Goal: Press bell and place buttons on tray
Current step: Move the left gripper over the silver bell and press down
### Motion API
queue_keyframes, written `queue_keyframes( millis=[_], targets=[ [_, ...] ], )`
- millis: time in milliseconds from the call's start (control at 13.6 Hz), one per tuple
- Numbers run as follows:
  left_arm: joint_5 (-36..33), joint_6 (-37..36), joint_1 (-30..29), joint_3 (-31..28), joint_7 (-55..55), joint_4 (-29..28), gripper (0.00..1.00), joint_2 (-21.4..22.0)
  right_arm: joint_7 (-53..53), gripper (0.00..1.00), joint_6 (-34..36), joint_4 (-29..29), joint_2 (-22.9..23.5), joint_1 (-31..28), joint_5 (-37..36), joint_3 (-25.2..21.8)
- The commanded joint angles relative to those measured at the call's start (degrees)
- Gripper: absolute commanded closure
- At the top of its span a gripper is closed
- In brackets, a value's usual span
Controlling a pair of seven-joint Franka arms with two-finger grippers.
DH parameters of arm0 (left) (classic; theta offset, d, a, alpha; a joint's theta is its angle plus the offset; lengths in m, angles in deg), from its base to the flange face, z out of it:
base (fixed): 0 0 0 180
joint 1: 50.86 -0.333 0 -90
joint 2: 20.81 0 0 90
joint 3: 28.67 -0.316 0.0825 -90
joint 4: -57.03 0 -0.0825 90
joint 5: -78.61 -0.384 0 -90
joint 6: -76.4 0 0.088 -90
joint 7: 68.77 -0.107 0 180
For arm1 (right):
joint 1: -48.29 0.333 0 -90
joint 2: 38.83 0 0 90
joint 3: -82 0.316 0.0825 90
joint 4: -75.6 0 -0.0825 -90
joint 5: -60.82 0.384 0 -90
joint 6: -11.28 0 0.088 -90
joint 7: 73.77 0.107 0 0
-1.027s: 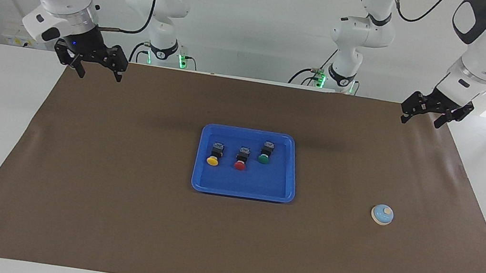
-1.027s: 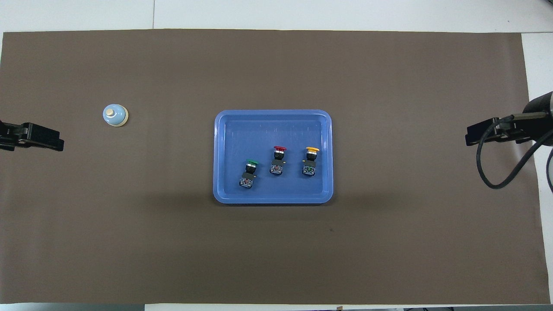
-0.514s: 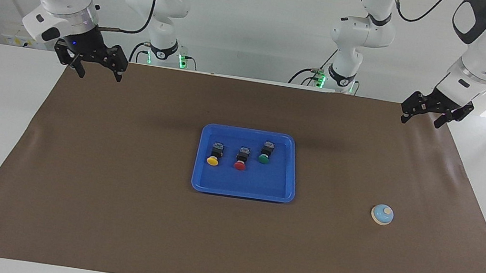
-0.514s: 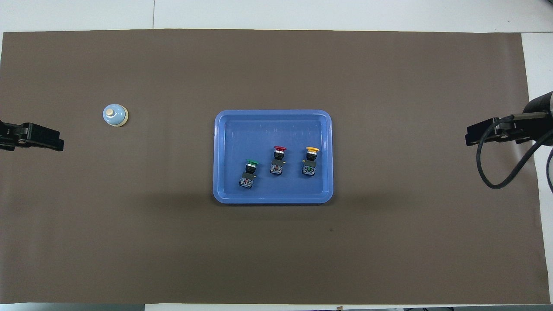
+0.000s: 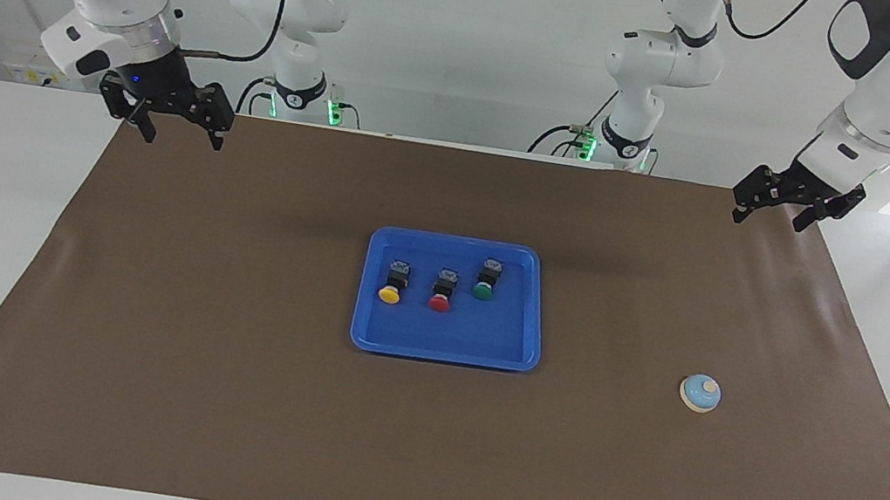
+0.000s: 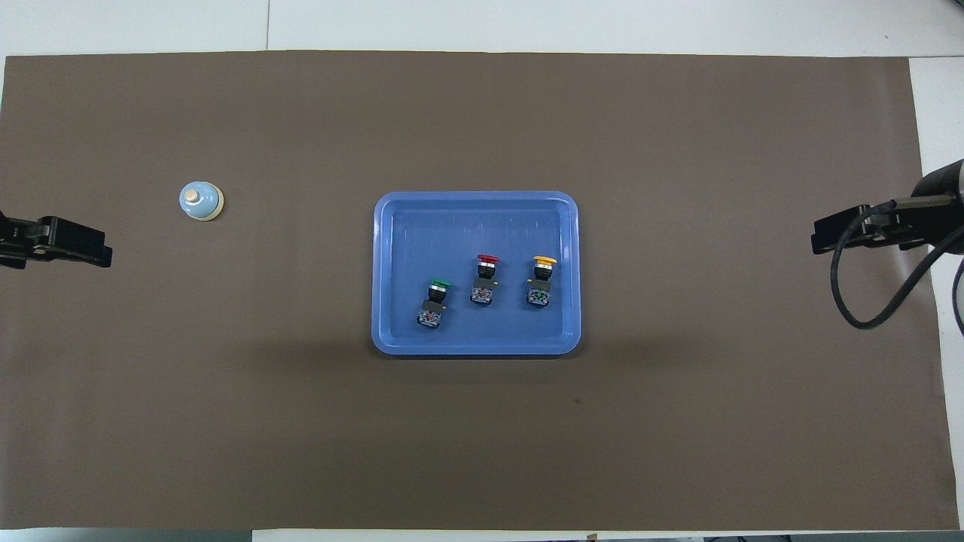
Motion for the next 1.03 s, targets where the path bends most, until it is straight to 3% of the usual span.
queue_keyframes(
  millis=[0,73,220,440,660,954],
  targets=[
    [-1.64,5.40,0.73,-0.07,3.97,-4.21,0.99,1.83,-1.20,0.00,-0.08,-1.39,-1.29,-1.19,-0.55,0.89],
    [-1.64,9.70,0.73,0.01,4.32,-7.11,1.00,1.93,-1.20,0.00,-0.08,-1.39,-1.29,-1.19,-0.55,0.89],
    [-1.64,16.57,0.82,0.01,4.06,-7.14,1.00,-4.62,-1.20,0.00,-0.08,-1.39,-1.29,-1.19,-0.55,0.89],
    [-1.55,24.57,0.29,0.01,4.06,-1.27,1.00,-16.76,-1.20,0.00,-0.16,-1.39,-1.29,-1.19,-0.55,0.80],
    [-1.73,27.75,0.02,-0.07,4.14,2.87,1.00,-24.15,-1.12,0.00,-0.08,-1.39,-1.29,-1.19,-0.55,0.89],
    [-1.90,31.09,-1.28,-0.25,3.62,3.42,1.00,-27.07,-1.20,0.00,-0.08,-1.39,-1.29,-1.19,-0.55,0.89]
  ],
)
